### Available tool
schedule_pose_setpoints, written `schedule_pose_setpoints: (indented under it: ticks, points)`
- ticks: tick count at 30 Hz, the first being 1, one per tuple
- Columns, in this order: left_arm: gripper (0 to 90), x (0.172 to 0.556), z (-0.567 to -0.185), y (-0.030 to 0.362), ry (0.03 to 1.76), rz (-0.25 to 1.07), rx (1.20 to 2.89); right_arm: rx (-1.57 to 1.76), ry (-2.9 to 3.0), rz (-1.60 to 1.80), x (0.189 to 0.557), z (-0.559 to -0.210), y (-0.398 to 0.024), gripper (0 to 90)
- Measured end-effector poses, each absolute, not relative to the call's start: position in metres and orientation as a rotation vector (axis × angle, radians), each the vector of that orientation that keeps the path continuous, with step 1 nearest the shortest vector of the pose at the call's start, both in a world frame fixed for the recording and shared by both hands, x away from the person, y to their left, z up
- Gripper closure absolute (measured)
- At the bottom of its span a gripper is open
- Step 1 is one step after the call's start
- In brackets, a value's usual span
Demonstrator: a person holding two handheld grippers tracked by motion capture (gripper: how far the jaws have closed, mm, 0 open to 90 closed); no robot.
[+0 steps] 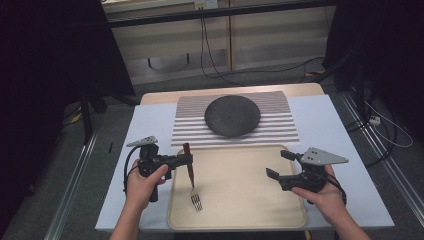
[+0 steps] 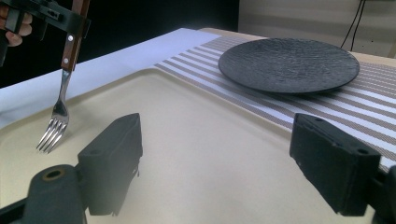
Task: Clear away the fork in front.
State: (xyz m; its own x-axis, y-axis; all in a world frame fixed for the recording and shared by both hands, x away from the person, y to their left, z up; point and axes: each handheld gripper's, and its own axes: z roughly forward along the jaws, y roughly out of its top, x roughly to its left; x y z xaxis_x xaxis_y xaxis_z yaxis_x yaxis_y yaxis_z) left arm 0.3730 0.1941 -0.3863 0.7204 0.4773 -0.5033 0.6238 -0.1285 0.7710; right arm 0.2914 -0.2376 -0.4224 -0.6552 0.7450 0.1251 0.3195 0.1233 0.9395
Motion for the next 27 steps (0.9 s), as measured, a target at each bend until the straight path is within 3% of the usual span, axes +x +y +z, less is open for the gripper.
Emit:
schedule_pose_setpoints:
  ticks: [27]
  points:
    - [70.3, 0.383, -0.431, 0.187, 0.904, -0.029, 1.853, 1.076, 1.994, 1.542, 0.281, -0.434, -0.260, 16.0]
